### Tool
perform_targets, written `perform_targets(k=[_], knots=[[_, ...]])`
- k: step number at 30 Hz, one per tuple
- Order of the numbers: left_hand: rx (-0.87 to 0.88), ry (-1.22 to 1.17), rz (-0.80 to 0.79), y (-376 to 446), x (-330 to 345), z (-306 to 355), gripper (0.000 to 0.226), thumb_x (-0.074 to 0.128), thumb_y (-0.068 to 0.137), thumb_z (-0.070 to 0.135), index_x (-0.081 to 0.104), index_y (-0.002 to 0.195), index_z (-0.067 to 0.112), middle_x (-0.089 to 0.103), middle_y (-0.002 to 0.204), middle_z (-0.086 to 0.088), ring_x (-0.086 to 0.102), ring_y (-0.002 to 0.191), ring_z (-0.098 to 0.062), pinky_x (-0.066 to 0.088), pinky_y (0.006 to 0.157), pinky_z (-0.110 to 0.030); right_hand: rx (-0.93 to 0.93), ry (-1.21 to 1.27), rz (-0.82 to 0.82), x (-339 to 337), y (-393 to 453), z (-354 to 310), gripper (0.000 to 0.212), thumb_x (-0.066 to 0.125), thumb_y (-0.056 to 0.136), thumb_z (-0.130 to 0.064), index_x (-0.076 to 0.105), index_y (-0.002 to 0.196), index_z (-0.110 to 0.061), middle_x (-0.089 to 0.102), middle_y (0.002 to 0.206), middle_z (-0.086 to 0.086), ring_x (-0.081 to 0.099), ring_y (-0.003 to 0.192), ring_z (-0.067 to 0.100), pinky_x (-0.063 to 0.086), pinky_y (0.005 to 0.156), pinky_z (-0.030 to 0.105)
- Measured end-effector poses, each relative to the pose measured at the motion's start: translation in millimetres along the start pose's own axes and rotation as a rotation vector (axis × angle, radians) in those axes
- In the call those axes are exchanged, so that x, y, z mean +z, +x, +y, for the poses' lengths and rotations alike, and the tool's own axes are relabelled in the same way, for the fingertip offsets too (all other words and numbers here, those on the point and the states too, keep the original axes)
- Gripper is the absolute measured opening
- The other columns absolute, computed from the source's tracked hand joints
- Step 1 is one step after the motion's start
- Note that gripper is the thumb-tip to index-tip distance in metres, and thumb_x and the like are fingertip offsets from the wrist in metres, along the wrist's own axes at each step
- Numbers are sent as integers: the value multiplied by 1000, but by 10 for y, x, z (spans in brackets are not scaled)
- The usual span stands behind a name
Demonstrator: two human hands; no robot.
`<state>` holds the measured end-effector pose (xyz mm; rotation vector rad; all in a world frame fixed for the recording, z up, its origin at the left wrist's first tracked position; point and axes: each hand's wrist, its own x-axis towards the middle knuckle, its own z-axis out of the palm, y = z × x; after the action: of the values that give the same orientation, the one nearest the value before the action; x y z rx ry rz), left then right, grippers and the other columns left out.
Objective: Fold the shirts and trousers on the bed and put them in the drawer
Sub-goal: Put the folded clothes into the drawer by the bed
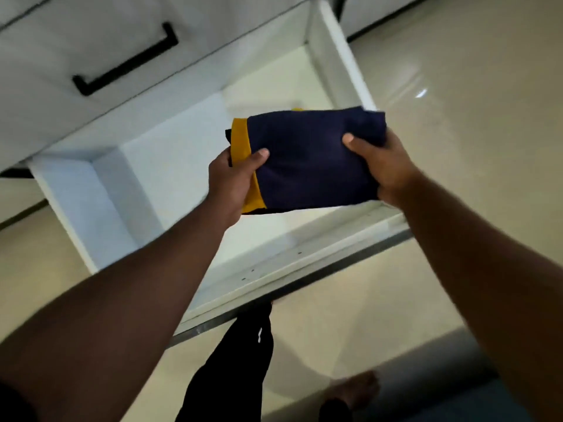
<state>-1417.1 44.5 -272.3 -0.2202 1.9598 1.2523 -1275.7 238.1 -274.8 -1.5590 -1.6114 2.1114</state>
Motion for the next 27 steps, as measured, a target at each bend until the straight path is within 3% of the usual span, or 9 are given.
perform_targets(k=[6, 10, 14, 17, 19, 20, 23, 25, 27], knots=[[-67, -113, 82, 1134, 44, -686, 24, 80, 79, 33, 69, 96, 20, 73, 92, 6, 69, 82, -9, 56, 70, -26, 32, -275, -166, 538, 1410, 212, 34, 72, 87, -25, 60, 119, -24, 71, 103, -12, 70, 89, 3, 56, 69, 24], [-55, -28, 78, 1740, 171, -1051, 34, 81, 76, 40, 66, 98, 18, 71, 95, 4, 66, 85, -12, 56, 77, -33, 29, -389, -155, 552, 1986, 617, 44, 71, 87, -27, 58, 128, -18, 68, 116, -4, 66, 104, 11, 54, 88, 33], [-31, 70, 139, 1953, 276, -1245, 59, 81, 71, 50, 61, 114, 16, 67, 109, -1, 64, 98, -21, 55, 88, -43, -69, -503, -51, 619, 2149, 919, 50, 69, 89, -26, 52, 134, -15, 60, 120, -8, 56, 108, 4, 47, 83, 16], [-66, 152, 225, 1774, 359, -1128, 77, 75, 79, 50, 43, 141, 18, 52, 137, -7, 55, 120, -31, 47, 100, -45, -115, -568, 39, 668, 1997, 809, 58, 68, 89, -33, 42, 139, -19, 51, 120, -13, 48, 107, 3, 40, 87, 18], [106, 278, 376, 1516, 423, -974, 79, 65, 89, 46, 25, 152, 19, 33, 150, -12, 43, 131, -36, 40, 104, -45, -151, -575, 106, 576, 1779, 630, 67, 68, 86, -41, 38, 142, -20, 50, 131, -8, 49, 117, 11, 42, 98, 27], [253, 336, 399, 1364, 469, -911, 74, 60, 92, 43, 25, 152, 17, 32, 151, -13, 40, 133, -35, 39, 104, -42, -170, -577, 124, 514, 1637, 566, 69, 69, 85, -43, 37, 143, -21, 49, 137, -3, 48, 123, 15, 42, 102, 31], [577, 445, 197, 908, 762, -788, 60, 56, 95, 34, 39, 144, 3, 43, 145, -17, 42, 133, -29, 38, 107, -38, -211, -553, 129, 258, 1108, 399, 63, 70, 87, -33, 43, 141, -18, 48, 140, 2, 46, 126, 15, 40, 103, 26], [604, 414, 5, 526, 1120, -700, 54, 56, 96, 28, 41, 142, 3, 47, 141, -14, 46, 130, -24, 41, 107, -36, -261, -525, 174, -91, 679, 333, 53, 72, 85, -26, 53, 133, -16, 54, 132, 3, 52, 118, 16, 42, 100, 27], [581, 380, -136, 89, 1527, -519, 49, 57, 97, 22, 43, 141, 7, 49, 137, -10, 48, 125, -16, 42, 103, -24, -300, -520, 234, -522, 250, 306, 43, 72, 85, -24, 59, 125, -16, 58, 123, 3, 55, 110, 16, 43, 97, 27]])
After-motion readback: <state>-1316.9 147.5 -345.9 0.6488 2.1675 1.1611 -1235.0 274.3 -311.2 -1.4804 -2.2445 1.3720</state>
